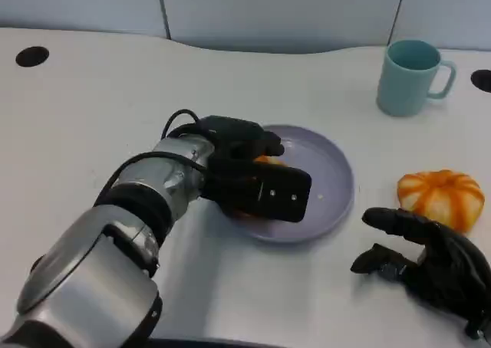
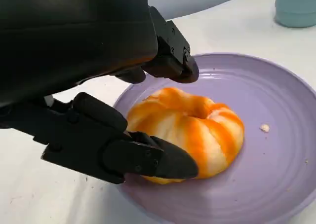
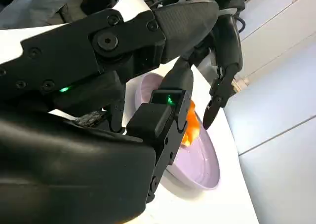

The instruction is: Grasp the bread from the table and place it into the plate.

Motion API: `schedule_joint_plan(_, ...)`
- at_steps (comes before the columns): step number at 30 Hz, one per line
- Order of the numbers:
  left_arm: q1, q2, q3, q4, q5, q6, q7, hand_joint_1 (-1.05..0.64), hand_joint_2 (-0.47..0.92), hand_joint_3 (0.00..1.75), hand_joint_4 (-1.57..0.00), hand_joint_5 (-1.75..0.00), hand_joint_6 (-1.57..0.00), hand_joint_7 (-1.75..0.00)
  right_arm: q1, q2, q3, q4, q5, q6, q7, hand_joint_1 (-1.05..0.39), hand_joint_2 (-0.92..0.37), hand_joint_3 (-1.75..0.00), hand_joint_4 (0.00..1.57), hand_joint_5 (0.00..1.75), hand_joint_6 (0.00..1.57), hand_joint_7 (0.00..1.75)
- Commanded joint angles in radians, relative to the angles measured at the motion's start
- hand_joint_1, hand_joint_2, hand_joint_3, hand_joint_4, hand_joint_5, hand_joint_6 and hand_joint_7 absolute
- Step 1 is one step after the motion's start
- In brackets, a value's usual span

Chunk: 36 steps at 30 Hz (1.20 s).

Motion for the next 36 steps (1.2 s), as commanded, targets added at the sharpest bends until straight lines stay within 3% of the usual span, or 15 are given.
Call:
schedule_joint_plan(1,-0.021,0.027,0.035,-0.015,-0.033,-0.027,-0.014,-0.95,0.92,0.51,0.0,-0.42,-0.3,0.0,0.029,-0.007,0.006,0.007,-0.011,0.009,-0.014,-0.38,-0.92,-0.09,0.72,1.07,0.94,0.29)
schedule_joint_plan(12,-0.01,0.094,0.152,-0.046,-0.148,-0.107,-0.091,-0.91,0.92,0.51,0.0,-0.45,-0.25,-0.02,0.02,-0.01,0.001,0.027,-0.009,-0.006,-0.01,-0.38,-0.92,-0.1,0.7,1.08,0.93,0.31)
schedule_joint_plan(21,0.053,0.146,0.306,-0.08,-0.32,-0.216,-0.195,-0.87,0.92,0.45,-0.01,-0.56,-0.28,-0.03,0.011,-0.016,-0.009,0.046,-0.004,0.004,-0.007,-0.37,-0.92,-0.08,0.71,1.06,0.93,0.32)
schedule_joint_plan(32,0.213,0.164,0.504,-0.167,-0.561,-0.332,-0.307,-0.76,0.92,0.41,-0.14,-0.66,-0.35,-0.05,0.01,-0.022,-0.009,0.042,-0.006,0.007,0.002,-0.37,-0.92,-0.09,0.71,1.06,0.93,0.33)
schedule_joint_plan(36,0.266,0.164,0.574,-0.212,-0.668,-0.294,-0.403,-0.73,0.92,0.37,-0.14,-0.65,-0.36,-0.05,0.006,-0.022,-0.009,0.055,-0.008,-0.006,0.006,-0.38,-0.92,-0.09,0.71,1.06,0.93,0.33)
